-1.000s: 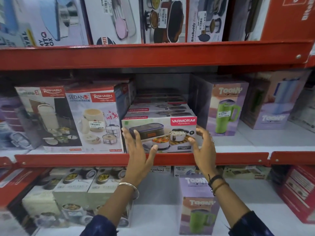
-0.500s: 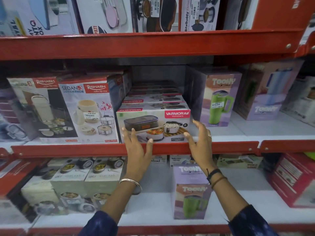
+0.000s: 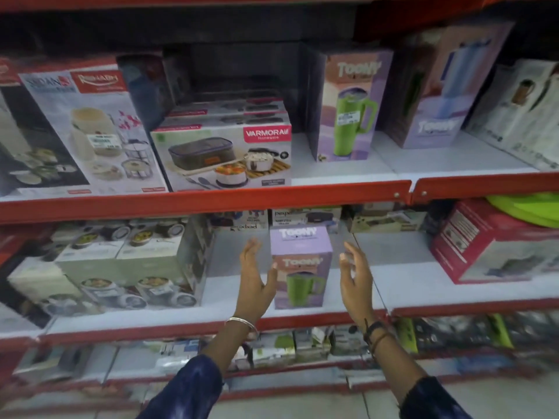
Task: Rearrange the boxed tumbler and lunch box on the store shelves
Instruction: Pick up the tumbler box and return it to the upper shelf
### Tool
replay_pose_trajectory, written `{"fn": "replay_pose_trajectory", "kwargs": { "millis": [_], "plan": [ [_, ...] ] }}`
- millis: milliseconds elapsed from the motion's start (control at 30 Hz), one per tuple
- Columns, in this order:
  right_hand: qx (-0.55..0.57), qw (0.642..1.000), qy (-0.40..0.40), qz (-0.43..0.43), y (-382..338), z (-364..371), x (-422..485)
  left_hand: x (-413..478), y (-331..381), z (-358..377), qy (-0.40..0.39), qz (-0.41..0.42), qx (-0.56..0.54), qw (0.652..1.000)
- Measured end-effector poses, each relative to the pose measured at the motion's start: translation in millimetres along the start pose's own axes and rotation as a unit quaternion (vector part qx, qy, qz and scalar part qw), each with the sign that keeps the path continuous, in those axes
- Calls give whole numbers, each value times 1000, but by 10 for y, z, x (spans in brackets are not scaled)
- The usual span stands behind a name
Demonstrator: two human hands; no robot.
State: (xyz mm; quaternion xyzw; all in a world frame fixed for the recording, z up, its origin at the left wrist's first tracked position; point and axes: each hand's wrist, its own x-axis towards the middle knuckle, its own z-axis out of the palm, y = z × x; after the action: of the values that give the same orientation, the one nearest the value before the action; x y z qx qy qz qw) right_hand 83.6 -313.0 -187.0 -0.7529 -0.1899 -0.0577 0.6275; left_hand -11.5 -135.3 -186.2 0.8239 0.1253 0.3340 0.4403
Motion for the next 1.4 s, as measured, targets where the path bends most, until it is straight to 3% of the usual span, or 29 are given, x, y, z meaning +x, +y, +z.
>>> {"fn": "replay_pose_trajectory", "kwargs": {
  "millis": [167,300,400,600,900,1400],
  "plan": [
    [14,988,-88,127,268,55,-70,-258,-203,296,-97,-125,-8,987],
    [24,975,-161,149,253,99,-56,-273,-280,379,-119,-145,-36,982],
    [50,972,-162,164,288,77,-86,-274,-219,385,-108,-151,-52,981],
    [117,980,-121,106,169,-124,-130,-466,9,299,-68,-127,-82,986],
    [159,981,-104,-29,-508,-331,93,-191,658,-97,47,-23,-99,994],
    [119,990,-63,-33,-552,-381,195,-107,868,-147,39,-25,-66,997]
  ]
}}
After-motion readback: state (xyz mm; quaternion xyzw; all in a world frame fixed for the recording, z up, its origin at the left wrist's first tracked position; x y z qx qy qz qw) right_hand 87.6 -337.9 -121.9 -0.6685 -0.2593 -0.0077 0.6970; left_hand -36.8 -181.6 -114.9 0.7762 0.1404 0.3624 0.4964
